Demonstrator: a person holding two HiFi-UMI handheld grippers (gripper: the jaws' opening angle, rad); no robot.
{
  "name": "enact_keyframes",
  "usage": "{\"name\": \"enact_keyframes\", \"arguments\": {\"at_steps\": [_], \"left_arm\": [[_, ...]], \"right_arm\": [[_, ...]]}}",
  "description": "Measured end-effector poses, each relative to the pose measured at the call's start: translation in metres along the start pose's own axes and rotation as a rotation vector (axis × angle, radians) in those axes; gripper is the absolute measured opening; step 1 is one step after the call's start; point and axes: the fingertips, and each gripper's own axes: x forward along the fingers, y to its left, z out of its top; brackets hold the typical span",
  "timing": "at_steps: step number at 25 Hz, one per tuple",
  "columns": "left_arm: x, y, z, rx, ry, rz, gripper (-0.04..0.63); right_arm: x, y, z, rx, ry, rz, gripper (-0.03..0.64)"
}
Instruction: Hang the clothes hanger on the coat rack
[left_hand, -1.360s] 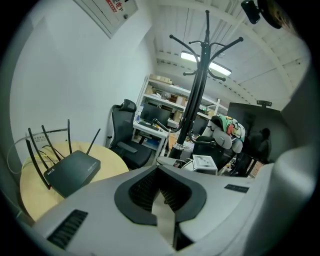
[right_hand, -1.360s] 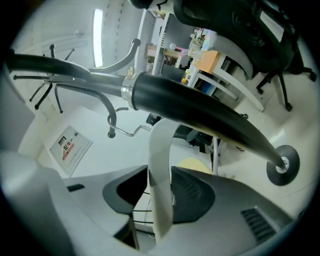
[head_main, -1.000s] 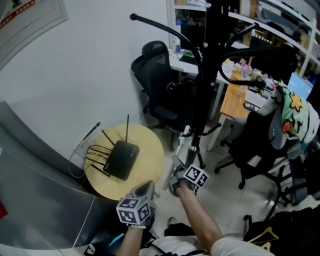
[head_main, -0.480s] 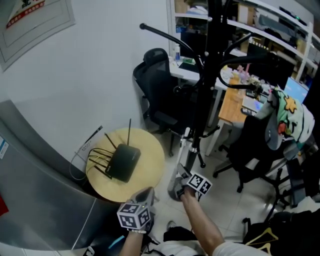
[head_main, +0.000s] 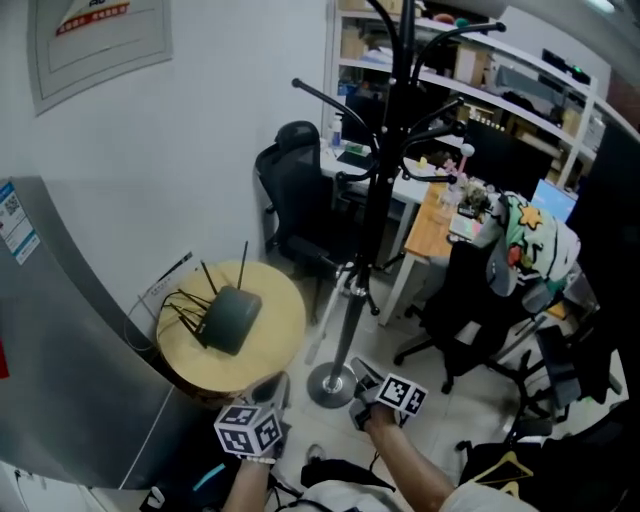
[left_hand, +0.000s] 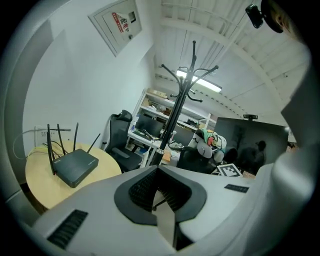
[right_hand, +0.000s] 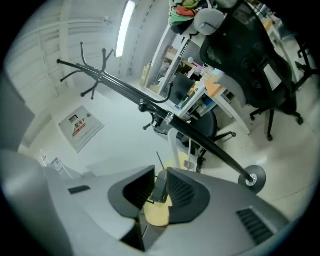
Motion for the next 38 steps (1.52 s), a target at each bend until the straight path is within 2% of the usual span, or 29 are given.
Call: {"name": "enact_keyframes", "arguments": {"at_steps": [3,8,13,18,23,25,28,31,38], "left_arm": [[-0.021,-0.015,-0.001,-0.004,-0.042,-0.012,-0.006],[-0.048,-0.038,-0.012,-0.022,-0.069,-0.022,-0.006],[-0.062,-0.07,-0.015,-0.007,-0.099,-0.032,-0.006],[-0.057,-0.118,-0.03,0.041,-0.088,-0.036,-0.006],[-0.039,-0.165,-0.051,0.043,-0.072,-0.042,-0.006],[-0.031,-0.191,-0.068,0.044,-0.052,-0.063,-0.006],[-0.022,-0.229,-0.092,0.042,-0.021,-0.096,-0.006],[-0.014,-0.257,-0.107,0.066,0.005,-0.119,-0.006],[-0.01,-0.288,-0.128,0.094,0.042,-0.14,-0.006]], "right_arm": [[-0.037,0.032,-0.006,-0.043,0.021,0.042,-0.004],[-0.095,0.083,-0.007,-0.069,0.012,0.141,-0.005],[-0.145,0.108,0.006,-0.188,-0.014,0.197,-0.005],[-0.191,0.105,0.012,-0.243,-0.008,0.222,-0.005],[-0.237,0.097,0.028,-0.436,0.02,0.201,-0.005],[-0.26,0.086,0.03,-0.471,0.035,0.188,-0.005],[-0.289,0.06,0.032,-0.449,0.042,0.164,-0.005],[-0.31,0.044,0.044,-0.417,-0.003,0.132,-0.005],[-0.328,0.031,0.045,-0.405,-0.007,0.1,-0.005]]}}
